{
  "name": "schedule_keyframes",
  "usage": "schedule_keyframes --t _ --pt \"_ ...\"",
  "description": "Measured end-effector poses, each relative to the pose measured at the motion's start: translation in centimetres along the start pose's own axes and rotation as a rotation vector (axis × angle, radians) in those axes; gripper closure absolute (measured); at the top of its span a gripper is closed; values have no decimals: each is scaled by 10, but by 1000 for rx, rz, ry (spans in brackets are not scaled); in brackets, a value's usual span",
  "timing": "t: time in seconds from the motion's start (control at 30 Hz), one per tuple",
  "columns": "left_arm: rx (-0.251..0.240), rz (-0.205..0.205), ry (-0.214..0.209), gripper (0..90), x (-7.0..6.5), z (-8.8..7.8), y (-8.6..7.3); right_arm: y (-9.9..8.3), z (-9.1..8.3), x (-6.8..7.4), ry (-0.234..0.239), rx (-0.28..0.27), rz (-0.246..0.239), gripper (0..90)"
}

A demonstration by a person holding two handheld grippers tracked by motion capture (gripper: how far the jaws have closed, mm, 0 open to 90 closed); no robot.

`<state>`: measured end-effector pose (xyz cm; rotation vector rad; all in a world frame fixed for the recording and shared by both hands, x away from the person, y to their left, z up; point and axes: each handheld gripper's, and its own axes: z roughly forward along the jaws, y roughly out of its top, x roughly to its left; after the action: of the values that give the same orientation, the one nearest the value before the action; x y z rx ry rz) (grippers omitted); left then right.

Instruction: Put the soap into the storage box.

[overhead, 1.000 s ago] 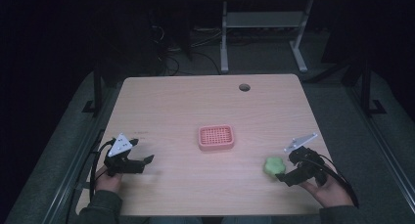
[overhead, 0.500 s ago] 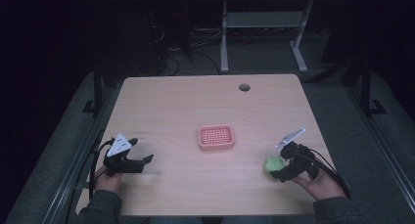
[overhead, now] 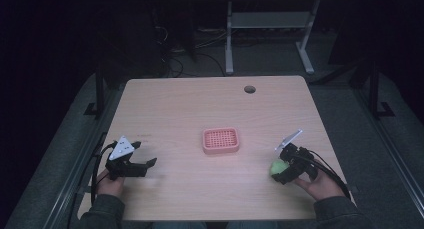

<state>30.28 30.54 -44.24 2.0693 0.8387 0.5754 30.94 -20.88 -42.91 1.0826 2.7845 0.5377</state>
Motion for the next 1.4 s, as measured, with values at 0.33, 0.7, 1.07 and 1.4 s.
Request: schedule_keyframes --t 0.33,0.7,1.07,1.4 --pt "0 -3 1 144 0 0 0 3 13 -3 -7 34 4 159" --pt "0 -1 0 144 0 0 0 3 18 -2 -14 60 -1 193" --pt "-1 -2 -1 144 0 0 0 3 18 -2 -12 71 -5 229" --pt "0 -2 0 144 0 0 0 4 19 -2 -1 77 -7 248"
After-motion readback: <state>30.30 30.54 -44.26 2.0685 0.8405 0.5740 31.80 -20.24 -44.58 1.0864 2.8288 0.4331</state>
